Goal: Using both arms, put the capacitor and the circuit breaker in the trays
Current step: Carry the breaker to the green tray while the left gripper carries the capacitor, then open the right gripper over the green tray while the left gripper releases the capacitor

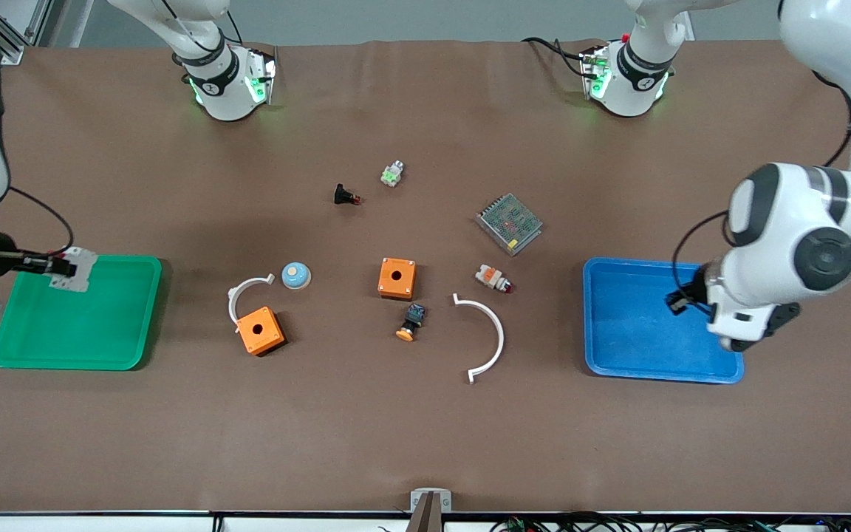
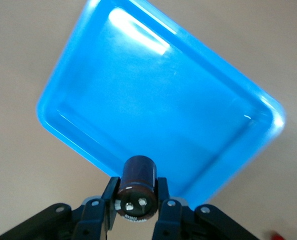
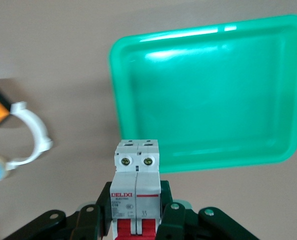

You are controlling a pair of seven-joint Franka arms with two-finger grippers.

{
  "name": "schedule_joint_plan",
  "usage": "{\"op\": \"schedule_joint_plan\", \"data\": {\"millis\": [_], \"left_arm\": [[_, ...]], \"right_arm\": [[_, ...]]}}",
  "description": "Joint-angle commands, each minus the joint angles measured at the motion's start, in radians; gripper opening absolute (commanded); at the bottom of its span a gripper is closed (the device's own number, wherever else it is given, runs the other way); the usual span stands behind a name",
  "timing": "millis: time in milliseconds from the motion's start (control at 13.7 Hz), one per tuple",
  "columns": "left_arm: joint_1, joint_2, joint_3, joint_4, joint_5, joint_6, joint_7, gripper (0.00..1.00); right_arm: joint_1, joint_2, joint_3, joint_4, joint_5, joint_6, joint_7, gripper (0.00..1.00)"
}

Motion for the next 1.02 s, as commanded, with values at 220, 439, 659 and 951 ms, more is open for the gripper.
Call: {"op": "schedule_joint_plan", "data": {"millis": [220, 439, 659, 951], "left_arm": [[0.161, 0.116, -0.015, -0.027, -0.011, 0.135, 0.156, 0.00], [0.178, 0.180, -0.012, -0.041, -0.007, 0.251, 0.167, 0.00], [0.189, 0.232, -0.012, -0.033, 0.001, 0.324, 0.175, 0.00], [0.190, 0.249, -0.011, -0.030, 0.001, 0.327, 0.176, 0.06]], "right_arm": [[-0.122, 0.248, 0.024, 0.107, -0.025, 0.169, -0.206, 0.23], [-0.119, 0.322, 0.025, 0.161, -0.099, 0.176, -0.201, 0.23], [-0.122, 0.356, 0.025, 0.163, -0.091, 0.234, -0.181, 0.23], [-0.136, 0.367, 0.025, 0.155, -0.062, 0.278, -0.108, 0.25]]}}
